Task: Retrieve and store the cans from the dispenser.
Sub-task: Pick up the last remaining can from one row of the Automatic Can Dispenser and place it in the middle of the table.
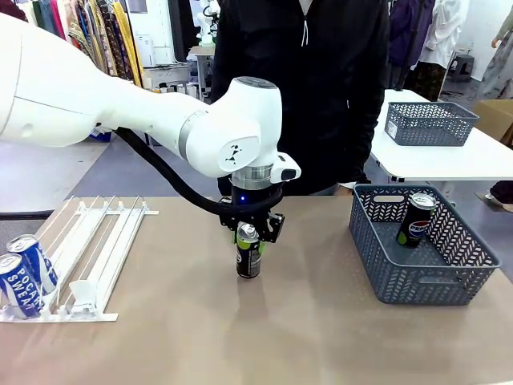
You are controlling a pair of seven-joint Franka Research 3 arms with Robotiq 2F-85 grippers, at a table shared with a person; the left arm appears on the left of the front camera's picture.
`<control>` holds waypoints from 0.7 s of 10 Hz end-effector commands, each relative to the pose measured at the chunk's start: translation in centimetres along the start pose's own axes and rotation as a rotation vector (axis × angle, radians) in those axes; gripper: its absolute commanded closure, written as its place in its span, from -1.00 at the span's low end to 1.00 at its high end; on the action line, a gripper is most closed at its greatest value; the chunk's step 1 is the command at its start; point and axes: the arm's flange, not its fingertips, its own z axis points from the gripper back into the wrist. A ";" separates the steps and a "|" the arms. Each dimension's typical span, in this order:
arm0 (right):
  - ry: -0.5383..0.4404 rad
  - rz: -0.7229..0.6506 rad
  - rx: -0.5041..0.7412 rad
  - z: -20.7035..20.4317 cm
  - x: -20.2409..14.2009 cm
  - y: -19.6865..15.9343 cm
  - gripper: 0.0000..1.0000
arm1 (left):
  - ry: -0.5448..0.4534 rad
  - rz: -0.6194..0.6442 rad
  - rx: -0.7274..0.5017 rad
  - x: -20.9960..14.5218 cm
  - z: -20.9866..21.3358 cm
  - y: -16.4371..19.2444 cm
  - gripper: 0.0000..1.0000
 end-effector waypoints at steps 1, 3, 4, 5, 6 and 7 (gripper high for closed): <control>-0.008 0.023 0.023 0.0 0.1 0.2 -1.00 | -0.001 -0.020 -0.054 0.2 0.4 0.4 1.00; -0.008 0.023 0.023 0.0 0.1 0.2 -1.00 | 0.002 -0.024 -0.071 0.4 -0.2 0.4 0.64; -0.008 0.023 0.023 0.0 0.1 0.2 -1.00 | 0.003 -0.035 -0.071 0.4 -0.1 0.3 -0.31; -0.008 0.023 0.023 0.0 0.1 0.2 -1.00 | 0.005 -0.037 -0.066 0.5 -0.2 0.4 -1.00; -0.008 0.023 0.023 0.0 0.1 0.2 -1.00 | 0.003 -0.034 -0.061 0.3 0.1 0.5 -1.00; -0.008 0.023 0.023 0.0 0.1 0.2 -1.00 | -0.005 -0.035 -0.072 0.2 1.1 0.8 -1.00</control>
